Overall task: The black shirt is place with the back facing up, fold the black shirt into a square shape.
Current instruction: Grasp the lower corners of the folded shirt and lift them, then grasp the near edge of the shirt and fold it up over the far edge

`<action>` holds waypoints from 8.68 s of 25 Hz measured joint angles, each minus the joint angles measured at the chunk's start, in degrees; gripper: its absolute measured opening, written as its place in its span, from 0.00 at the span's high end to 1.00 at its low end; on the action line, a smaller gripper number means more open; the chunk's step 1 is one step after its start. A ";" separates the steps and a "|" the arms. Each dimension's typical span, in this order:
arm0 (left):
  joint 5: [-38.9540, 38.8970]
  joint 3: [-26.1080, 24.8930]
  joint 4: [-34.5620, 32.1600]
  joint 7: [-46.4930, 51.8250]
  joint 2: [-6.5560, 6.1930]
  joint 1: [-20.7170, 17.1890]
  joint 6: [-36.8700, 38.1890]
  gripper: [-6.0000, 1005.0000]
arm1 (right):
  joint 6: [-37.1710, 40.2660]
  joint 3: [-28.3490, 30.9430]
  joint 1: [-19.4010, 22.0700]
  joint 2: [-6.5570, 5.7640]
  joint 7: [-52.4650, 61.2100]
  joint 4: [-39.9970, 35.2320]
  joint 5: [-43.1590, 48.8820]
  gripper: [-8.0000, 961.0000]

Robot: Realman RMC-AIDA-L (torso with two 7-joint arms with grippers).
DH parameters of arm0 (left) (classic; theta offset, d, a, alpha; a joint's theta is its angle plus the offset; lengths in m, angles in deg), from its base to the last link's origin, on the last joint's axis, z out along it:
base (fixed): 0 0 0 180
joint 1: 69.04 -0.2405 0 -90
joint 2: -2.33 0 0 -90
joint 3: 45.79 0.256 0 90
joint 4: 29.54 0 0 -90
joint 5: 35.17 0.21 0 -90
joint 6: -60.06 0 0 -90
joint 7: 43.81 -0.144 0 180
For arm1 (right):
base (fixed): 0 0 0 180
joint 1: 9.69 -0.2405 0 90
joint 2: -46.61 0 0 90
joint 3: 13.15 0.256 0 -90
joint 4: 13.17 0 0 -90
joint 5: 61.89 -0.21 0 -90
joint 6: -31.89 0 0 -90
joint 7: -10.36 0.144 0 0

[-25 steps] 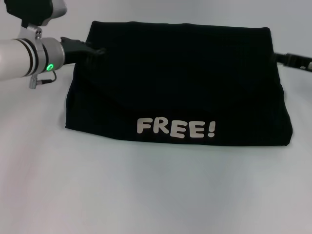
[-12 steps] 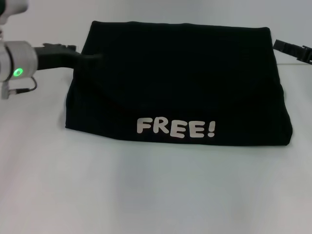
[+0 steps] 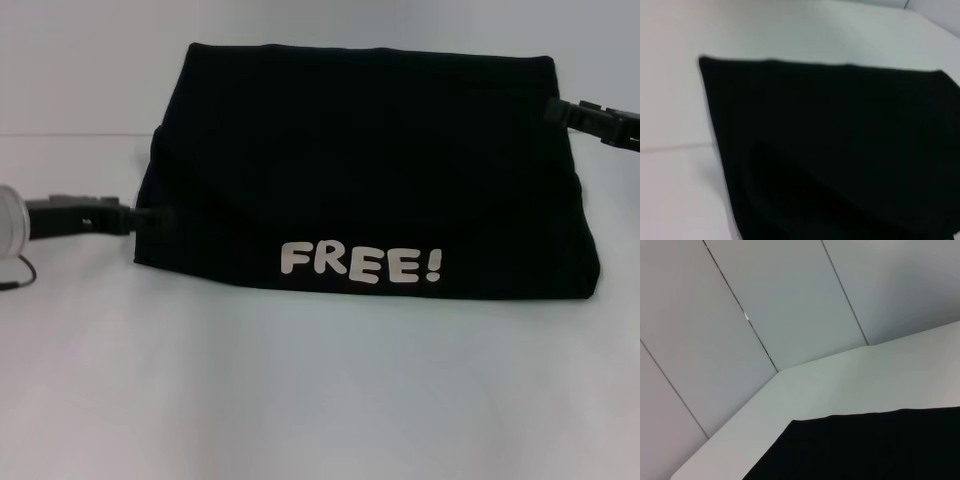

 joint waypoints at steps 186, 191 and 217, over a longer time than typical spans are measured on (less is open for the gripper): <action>1.29 -1.70 20.68 -6.59 -7.13 13.89 -5.14 0.95 | -7.27 0.37 -1.99 -4.46 11.47 0.47 23.44 0.95; 1.38 2.10 22.15 -6.63 -6.23 14.70 -13.88 0.95 | -18.14 -1.59 -5.94 -3.63 12.14 4.87 23.15 0.95; 1.41 4.93 25.00 -7.59 -6.31 19.48 -27.95 0.94 | -34.58 -2.46 -13.27 -2.88 11.52 8.94 20.46 0.95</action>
